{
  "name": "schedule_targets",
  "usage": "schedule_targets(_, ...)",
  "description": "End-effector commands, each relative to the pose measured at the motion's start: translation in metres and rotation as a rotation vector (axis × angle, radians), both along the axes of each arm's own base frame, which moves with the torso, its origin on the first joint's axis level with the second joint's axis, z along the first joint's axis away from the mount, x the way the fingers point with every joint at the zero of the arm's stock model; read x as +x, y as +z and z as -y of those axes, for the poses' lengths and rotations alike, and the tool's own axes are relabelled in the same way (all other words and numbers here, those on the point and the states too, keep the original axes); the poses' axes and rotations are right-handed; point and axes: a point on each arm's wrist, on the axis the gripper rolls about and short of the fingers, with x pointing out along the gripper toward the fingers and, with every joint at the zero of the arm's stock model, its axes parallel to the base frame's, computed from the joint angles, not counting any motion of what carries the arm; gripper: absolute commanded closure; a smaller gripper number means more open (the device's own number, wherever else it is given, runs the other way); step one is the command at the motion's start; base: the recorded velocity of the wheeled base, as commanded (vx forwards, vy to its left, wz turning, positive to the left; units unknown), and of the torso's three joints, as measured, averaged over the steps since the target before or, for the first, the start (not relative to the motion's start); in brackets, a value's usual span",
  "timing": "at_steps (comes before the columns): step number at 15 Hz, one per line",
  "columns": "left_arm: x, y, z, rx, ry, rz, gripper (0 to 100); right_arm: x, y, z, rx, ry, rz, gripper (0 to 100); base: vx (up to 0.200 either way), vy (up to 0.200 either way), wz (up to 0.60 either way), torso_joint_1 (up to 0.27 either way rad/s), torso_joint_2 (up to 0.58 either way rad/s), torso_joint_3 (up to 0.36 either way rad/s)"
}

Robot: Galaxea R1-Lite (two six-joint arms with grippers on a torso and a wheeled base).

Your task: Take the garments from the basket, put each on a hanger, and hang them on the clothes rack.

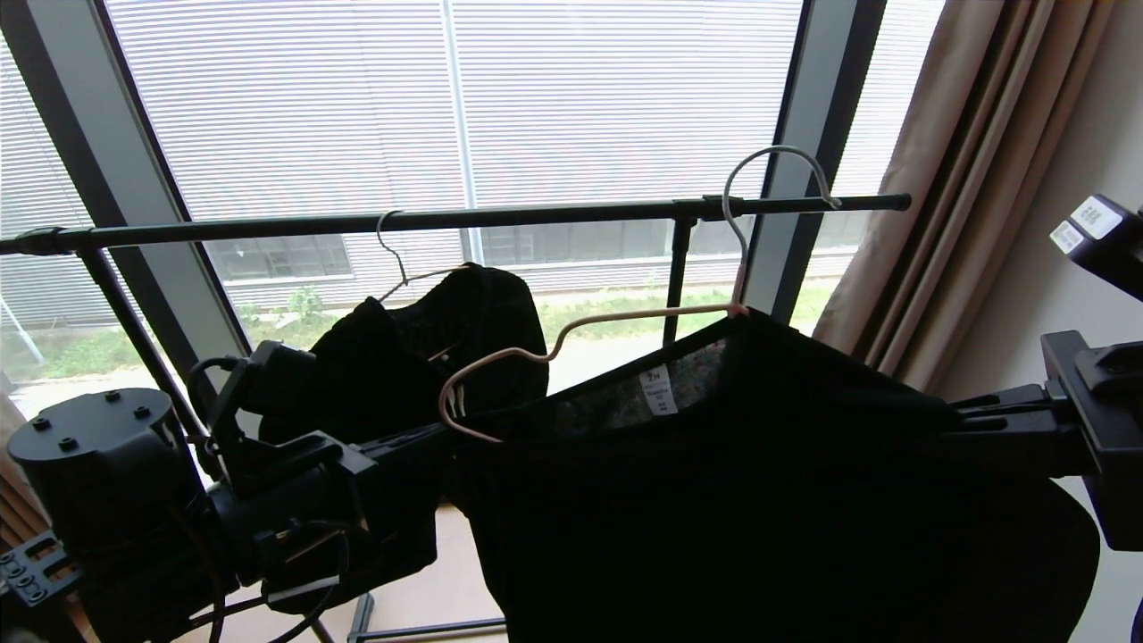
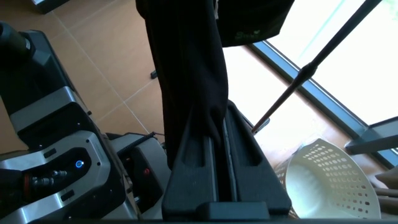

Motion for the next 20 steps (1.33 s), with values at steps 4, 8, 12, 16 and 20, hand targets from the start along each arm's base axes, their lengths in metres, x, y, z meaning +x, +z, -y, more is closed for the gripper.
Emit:
schedule_targets(4, 0.002, 0.006, 0.0, -0.01, 0.003, 0.022, 100, -0.004, -0.005, 0.002, -0.008, 0.001, -0.012, 100, 0.0, 0.0, 0.0, 0.0, 0.0, 0.0)
schedule_targets(8, 0.005, 0.008, -0.002, -0.015, 0.016, 0.034, 100, -0.01, -0.006, 0.004, -0.007, 0.001, -0.009, 100, 0.0, 0.0, 0.0, 0.0, 0.0, 0.0)
schedule_targets(12, 0.008, 0.012, -0.004, -0.022, 0.027, 0.047, 100, -0.012, -0.007, 0.004, -0.007, 0.001, -0.011, 100, 0.0, 0.0, 0.0, 0.0, 0.0, 0.0)
schedule_targets(16, 0.006, 0.029, 0.005, -0.051, -0.012, 0.112, 100, -0.008, -0.013, 0.003, -0.015, -0.003, -0.027, 100, 0.0, 0.0, 0.0, 0.0, 0.0, 0.0)
schedule_targets(20, 0.002, 0.046, 0.024, -0.045, -0.093, 0.136, 100, 0.002, -0.025, -0.001, -0.001, -0.003, 0.011, 100, 0.0, 0.0, 0.0, 0.0, 0.0, 0.0)
